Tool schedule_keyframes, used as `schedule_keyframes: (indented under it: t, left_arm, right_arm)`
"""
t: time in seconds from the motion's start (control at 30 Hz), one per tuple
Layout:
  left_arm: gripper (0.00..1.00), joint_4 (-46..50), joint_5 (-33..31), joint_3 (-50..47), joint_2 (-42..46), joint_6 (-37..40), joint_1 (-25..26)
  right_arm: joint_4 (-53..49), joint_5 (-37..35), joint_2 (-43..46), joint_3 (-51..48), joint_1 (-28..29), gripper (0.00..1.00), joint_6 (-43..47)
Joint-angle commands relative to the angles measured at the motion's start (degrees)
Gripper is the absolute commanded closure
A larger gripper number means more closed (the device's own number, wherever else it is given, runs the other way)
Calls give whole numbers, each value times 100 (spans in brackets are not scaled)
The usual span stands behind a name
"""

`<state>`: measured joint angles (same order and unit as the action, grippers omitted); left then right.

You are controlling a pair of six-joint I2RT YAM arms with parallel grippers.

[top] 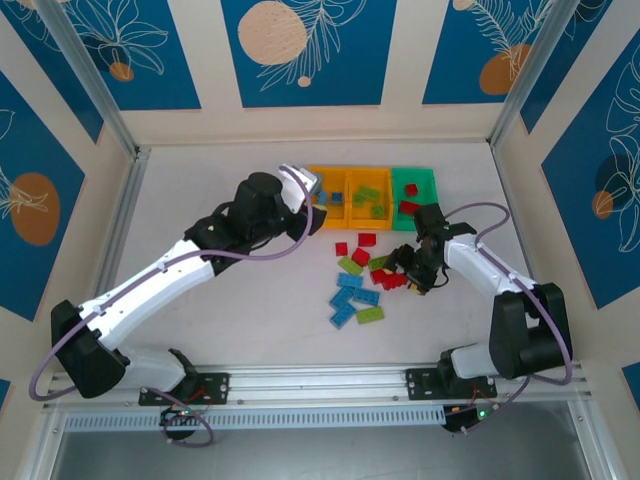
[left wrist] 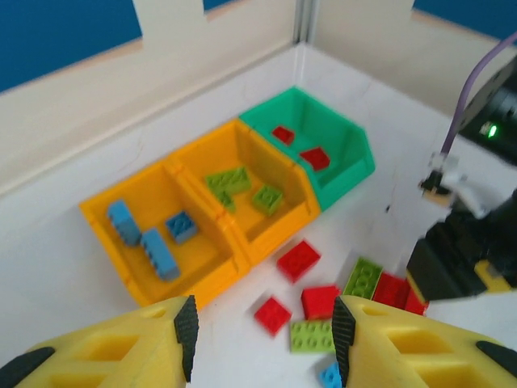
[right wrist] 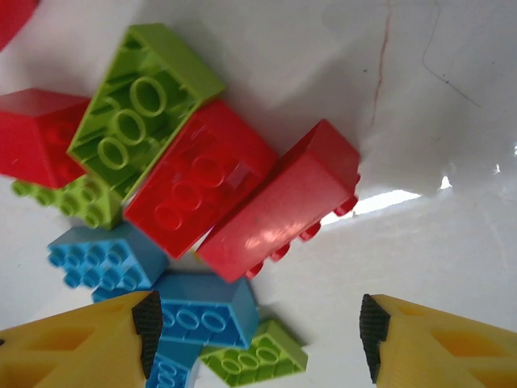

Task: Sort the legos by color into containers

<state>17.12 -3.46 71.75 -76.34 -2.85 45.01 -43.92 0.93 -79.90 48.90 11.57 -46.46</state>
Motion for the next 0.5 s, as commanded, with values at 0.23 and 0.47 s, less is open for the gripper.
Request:
schedule_keyframes:
  t: [0.23,0.47]
  left_arm:
    - [50,107,-50,-137,-31,-54,-28]
    - [50,126,82,41,-233,31,-28]
  right_arm:
    - [432,217,-601,-304,-194,45,-113]
    - [364,98,-487,-486,-261,54,-109]
